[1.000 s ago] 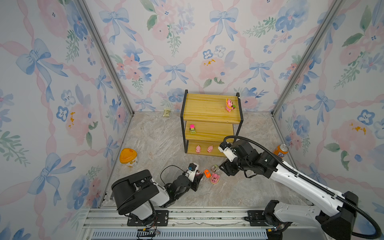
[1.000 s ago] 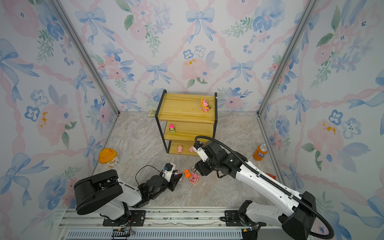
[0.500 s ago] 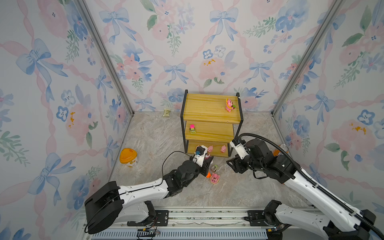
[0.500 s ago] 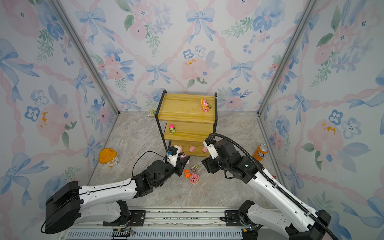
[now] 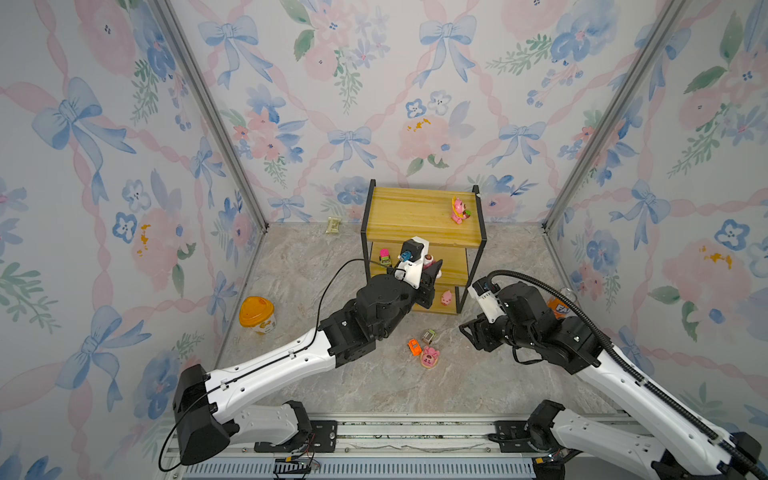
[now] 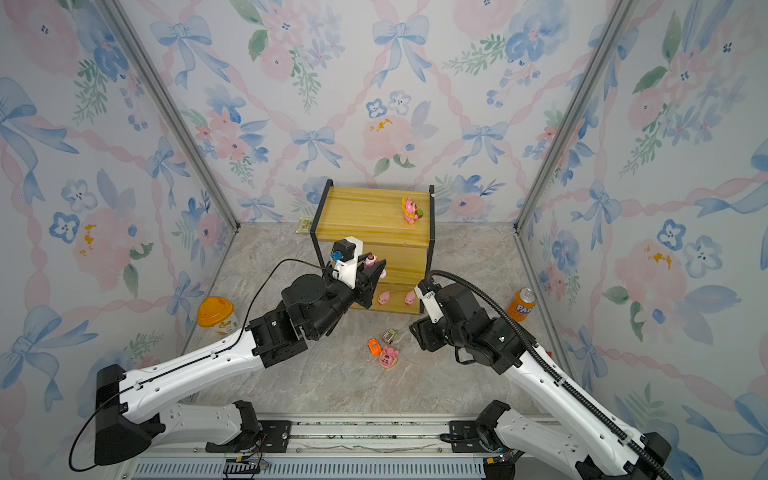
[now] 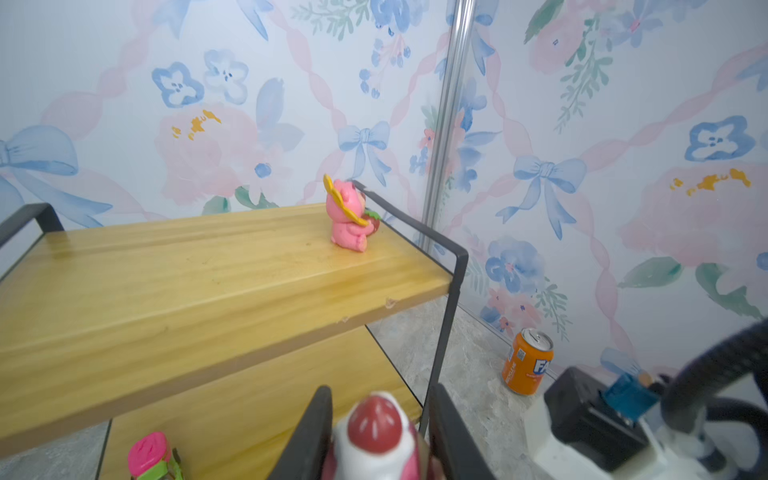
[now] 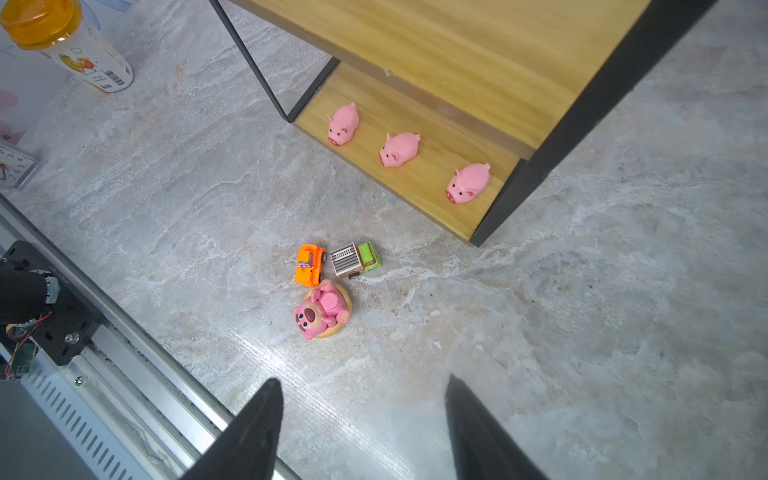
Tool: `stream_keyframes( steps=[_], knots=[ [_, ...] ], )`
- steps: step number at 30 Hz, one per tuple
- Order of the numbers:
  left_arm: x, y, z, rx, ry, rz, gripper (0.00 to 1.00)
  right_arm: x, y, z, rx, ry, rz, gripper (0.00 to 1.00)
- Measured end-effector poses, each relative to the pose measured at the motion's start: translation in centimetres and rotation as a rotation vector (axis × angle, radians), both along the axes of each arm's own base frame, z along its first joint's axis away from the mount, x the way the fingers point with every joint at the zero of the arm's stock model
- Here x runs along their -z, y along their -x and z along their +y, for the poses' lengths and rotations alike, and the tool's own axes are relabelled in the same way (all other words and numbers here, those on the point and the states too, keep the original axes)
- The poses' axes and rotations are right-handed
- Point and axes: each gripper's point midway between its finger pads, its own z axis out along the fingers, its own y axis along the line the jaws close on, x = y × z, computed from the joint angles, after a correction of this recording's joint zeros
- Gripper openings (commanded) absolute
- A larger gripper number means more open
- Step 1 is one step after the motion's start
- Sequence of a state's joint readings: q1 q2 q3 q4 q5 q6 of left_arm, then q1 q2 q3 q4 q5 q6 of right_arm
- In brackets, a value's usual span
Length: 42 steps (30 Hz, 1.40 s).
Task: Place and organize the plastic toys onto the shelf
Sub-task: 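Lower the bear toy onto the top shelf beside the pink doll, open left gripper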
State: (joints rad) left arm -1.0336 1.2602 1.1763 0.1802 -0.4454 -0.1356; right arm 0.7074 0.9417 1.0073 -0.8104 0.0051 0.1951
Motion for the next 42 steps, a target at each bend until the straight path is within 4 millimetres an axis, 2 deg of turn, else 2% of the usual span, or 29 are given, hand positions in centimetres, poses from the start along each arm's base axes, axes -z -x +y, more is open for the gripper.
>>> stream_keyframes(
  steps=[3, 8, 10, 15, 20, 23, 31, 42],
  knots=[
    [-2.6, -1.2, -0.5, -0.049, 0.002, -0.025, 0.3, 0.1, 0.1, -0.1, 0.0, 0.001, 0.001, 0.65],
    [-4.6, -4.6, -1.9, -0.137, -0.019, -0.043, 0.31, 0.0, 0.6, -0.3, -0.008, -0.015, -0.004, 0.65],
    [-4.6, -6.2, -2.5, -0.169, -0.03, -0.039, 0.31, -0.2, 0.7, -0.4, -0.008, -0.025, -0.012, 0.65],
    [-3.1, -10.3, -3.5, -0.245, -0.079, -0.011, 0.32, -0.5, 1.1, -0.6, -0.013, -0.041, -0.023, 0.65],
    [-2.2, -13.0, -3.8, -0.297, -0.107, 0.007, 0.32, 0.0, 1.5, -0.7, -0.021, -0.044, -0.011, 0.65],
    [-2.2, -13.7, -3.3, -0.328, -0.112, 0.01, 0.32, 0.0, 1.5, -0.7, -0.022, -0.048, -0.008, 0.65],
    [-3.6, -14.5, -1.5, -0.395, -0.088, -0.005, 0.34, -0.3, 1.5, -0.8, -0.02, -0.07, -0.007, 0.65],
    [-3.4, -16.0, 1.0, -0.488, -0.093, 0.0, 0.38, -0.4, 1.8, -0.5, -0.036, -0.089, 0.005, 0.65]
  ],
)
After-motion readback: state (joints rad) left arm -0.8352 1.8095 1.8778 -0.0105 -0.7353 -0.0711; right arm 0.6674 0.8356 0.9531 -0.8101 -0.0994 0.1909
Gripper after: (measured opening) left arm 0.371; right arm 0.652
